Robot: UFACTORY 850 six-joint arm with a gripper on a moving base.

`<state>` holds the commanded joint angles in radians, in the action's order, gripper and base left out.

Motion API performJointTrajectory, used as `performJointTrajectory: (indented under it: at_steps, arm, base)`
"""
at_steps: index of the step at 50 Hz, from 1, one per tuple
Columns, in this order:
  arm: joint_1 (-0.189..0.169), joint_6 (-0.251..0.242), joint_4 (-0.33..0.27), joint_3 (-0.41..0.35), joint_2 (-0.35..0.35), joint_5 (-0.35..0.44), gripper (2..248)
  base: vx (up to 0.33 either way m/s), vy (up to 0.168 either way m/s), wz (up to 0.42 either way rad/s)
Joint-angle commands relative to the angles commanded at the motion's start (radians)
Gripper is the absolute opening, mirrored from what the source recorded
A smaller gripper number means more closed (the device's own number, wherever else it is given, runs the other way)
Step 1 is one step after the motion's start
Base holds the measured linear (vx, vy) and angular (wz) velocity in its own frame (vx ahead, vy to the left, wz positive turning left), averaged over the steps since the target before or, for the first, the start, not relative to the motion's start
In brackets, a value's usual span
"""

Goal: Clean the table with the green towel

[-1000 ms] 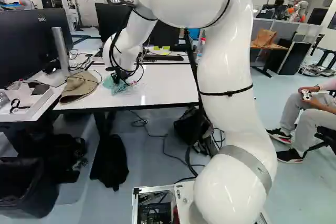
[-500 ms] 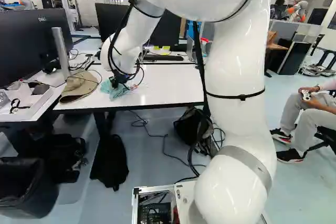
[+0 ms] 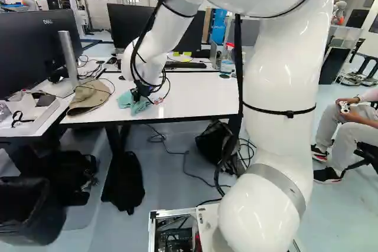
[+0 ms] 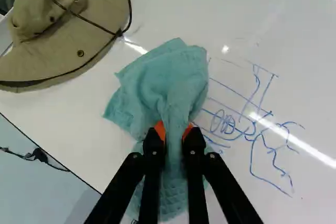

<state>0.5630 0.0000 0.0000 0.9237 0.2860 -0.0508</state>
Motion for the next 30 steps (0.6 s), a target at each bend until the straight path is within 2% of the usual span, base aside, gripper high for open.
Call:
performJointTrajectory:
  at_steps: [30]
  arm:
    - [-0.084,0.0,0.0,-0.088,-0.074,0.0,51]
  base:
    - [0.0,0.0,0.0]
